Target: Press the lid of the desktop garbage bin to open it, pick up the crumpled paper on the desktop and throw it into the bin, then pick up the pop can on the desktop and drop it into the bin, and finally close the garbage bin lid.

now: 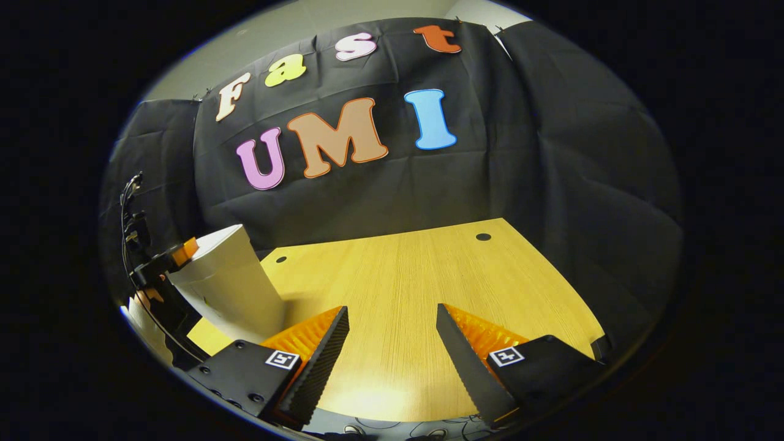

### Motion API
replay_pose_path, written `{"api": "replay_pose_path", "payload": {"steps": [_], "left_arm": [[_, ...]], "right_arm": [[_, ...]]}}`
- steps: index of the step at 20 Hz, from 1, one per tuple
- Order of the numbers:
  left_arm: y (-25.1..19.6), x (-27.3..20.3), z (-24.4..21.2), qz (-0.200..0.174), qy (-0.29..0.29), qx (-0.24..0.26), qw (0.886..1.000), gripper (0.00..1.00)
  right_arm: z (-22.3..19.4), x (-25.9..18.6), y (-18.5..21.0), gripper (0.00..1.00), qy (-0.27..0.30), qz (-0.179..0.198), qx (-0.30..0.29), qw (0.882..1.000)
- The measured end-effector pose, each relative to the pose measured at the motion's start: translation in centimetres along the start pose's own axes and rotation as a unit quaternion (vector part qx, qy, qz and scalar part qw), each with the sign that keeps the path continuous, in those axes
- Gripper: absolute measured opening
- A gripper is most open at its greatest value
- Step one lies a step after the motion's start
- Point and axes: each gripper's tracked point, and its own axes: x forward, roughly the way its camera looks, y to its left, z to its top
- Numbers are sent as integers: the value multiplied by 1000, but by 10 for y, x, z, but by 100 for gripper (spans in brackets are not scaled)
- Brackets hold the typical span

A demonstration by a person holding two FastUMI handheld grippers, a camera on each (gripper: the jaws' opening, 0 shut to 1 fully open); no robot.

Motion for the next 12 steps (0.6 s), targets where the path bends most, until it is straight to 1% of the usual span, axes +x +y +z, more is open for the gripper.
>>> {"api": "replay_pose_path", "payload": {"steps": [3, 6, 7, 9, 12], "left_arm": [[-1, -1, 0, -1, -1, 2, 1000, 92], [-1, 0, 12, -2, -25, 11, 1000, 91], [0, 2, 10, 1, -15, 10, 1000, 90], [4, 2, 11, 12, -9, -17, 1000, 90], [2, 0, 16, 9, -7, -45, 999, 90]], "right_arm": [[12, -1, 4, 96, -15, 7, -3, 1000], [22, -6, 7, 96, -29, 10, -4, 1000], [25, -9, 7, 96, -31, 10, -5, 999], [27, -14, 4, 96, -37, 4, -7, 999], [27, -22, 1, 96, -40, -2, -2, 999]]}}
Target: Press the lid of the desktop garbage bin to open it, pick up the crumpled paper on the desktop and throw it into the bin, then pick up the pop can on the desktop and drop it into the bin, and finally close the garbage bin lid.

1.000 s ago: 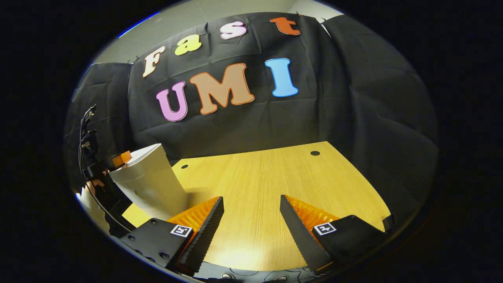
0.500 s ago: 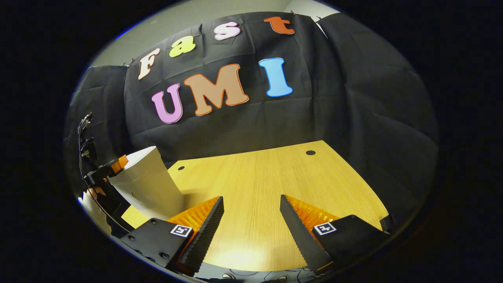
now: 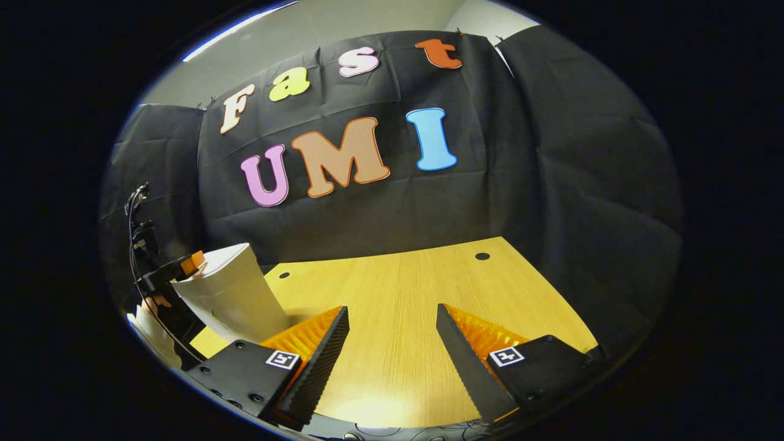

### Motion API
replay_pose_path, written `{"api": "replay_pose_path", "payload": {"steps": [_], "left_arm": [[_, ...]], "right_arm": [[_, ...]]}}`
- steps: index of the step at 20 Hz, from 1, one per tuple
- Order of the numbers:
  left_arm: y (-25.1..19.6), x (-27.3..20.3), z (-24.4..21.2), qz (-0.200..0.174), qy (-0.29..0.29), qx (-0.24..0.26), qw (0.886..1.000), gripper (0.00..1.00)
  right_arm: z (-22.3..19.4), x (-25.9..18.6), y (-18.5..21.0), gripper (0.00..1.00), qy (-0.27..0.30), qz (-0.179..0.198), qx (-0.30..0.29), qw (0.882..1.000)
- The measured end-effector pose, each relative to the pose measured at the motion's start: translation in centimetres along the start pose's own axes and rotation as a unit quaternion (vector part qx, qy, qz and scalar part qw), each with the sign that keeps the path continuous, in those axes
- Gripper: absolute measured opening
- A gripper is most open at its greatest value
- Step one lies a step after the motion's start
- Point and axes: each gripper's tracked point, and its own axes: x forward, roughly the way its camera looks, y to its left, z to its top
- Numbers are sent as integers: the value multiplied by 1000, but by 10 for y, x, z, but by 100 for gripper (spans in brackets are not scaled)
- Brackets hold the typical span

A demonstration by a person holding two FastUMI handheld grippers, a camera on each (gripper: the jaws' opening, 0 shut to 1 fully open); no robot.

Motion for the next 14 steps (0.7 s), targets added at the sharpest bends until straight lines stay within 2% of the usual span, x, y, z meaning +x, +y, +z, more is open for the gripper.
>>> {"api": "replay_pose_path", "payload": {"steps": [3, 5, 8, 10, 14], "left_arm": [[2, -4, 8, 0, 3, -7, 1000, 90], [3, -14, 36, 3, -35, 17, 999, 90], [-12, -29, 75, -22, -66, 43, 997, 92], [-26, -47, 94, -45, -73, 30, 996, 91], [-43, -90, 93, -71, -65, -17, 995, 92]], "right_arm": [[-2, -4, 4, 96, 0, 0, 3, 1000], [1, -5, 9, 96, -4, 4, 4, 1000], [9, -5, 23, 96, -16, 19, 3, 1000], [15, -5, 32, 96, -24, 32, 1, 999], [36, -7, 45, 96, -53, 51, -8, 997]]}}
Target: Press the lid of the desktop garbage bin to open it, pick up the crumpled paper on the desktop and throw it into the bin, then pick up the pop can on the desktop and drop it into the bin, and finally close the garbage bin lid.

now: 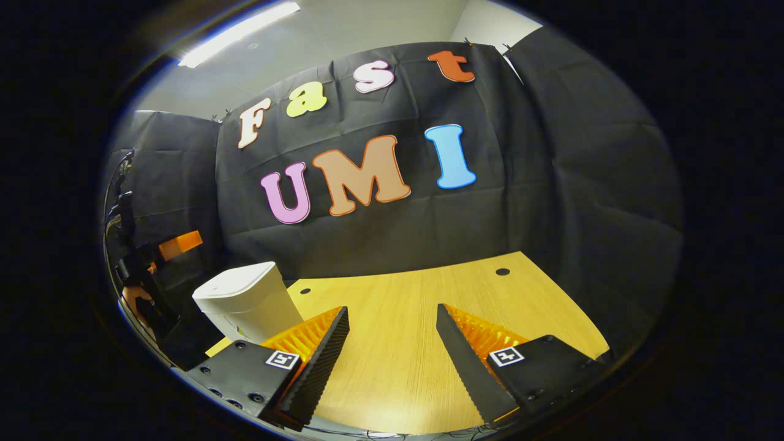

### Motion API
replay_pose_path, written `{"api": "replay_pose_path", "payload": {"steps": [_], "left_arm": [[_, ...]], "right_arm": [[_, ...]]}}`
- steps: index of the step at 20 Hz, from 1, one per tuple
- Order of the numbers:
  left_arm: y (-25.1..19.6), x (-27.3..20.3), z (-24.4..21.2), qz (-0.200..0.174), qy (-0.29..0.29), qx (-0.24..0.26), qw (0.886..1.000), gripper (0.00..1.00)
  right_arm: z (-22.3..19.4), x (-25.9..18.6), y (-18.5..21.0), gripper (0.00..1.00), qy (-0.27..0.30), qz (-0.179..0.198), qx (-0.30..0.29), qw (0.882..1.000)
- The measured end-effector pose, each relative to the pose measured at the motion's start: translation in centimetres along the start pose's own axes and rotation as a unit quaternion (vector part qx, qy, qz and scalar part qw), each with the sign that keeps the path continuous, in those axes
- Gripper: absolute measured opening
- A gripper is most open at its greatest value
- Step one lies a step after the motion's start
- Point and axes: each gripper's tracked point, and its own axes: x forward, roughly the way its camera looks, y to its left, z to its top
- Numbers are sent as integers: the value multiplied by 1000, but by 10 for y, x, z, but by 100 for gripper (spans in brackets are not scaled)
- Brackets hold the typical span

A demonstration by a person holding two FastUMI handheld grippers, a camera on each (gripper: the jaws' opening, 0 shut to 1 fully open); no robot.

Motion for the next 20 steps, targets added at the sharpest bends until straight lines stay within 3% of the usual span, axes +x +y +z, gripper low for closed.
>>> {"api": "replay_pose_path", "payload": {"steps": [9, 20], "left_arm": [[-18, -56, -34, -8, 18, -23, 1000, 92], [-36, -56, -46, -47, 25, -9, 999, 92]], "right_arm": [[15, 1, 26, 96, -36, 34, 7, 999], [10, -1, 36, 96, -49, 14, 15, 999]]}}
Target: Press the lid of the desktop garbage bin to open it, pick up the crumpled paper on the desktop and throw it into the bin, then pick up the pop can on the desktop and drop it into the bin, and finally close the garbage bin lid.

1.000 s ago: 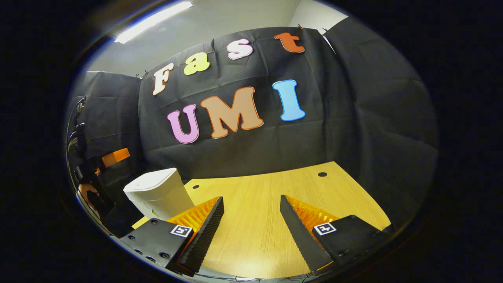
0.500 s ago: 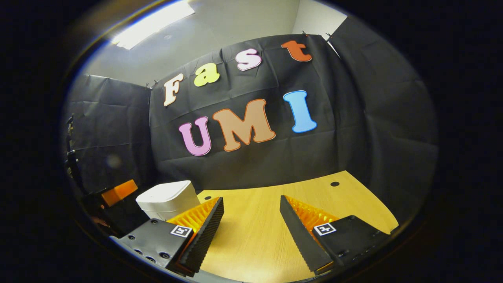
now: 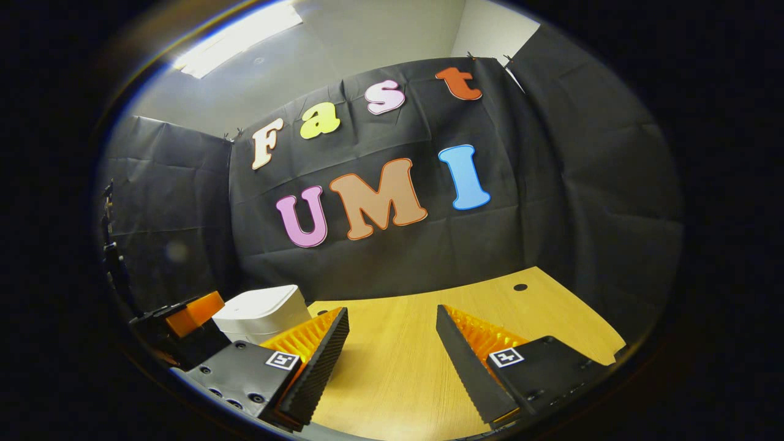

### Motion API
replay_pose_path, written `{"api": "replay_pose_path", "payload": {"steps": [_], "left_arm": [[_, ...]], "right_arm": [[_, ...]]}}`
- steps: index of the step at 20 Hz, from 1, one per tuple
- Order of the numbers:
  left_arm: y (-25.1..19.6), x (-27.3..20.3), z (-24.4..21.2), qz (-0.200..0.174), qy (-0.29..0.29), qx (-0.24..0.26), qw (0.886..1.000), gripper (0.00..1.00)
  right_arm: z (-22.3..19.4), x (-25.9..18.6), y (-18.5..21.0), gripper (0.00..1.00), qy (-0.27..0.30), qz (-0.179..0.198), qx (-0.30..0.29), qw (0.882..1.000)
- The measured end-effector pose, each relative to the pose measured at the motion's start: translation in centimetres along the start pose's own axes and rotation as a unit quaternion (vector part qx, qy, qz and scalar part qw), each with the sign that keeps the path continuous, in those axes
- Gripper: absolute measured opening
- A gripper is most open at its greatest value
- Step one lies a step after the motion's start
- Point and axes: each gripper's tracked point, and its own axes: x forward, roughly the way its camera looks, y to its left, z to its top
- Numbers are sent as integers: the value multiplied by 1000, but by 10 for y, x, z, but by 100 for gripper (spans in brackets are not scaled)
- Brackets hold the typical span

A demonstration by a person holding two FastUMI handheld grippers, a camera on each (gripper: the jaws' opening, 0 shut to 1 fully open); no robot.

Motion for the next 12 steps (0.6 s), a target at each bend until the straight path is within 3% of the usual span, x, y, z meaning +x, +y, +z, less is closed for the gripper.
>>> {"api": "replay_pose_path", "payload": {"steps": [12], "left_arm": [[-18, 16, -2, -31, 8, 2, 999, 92]], "right_arm": [[1, -1, -14, 96, -6, -28, 12, 1000]]}}
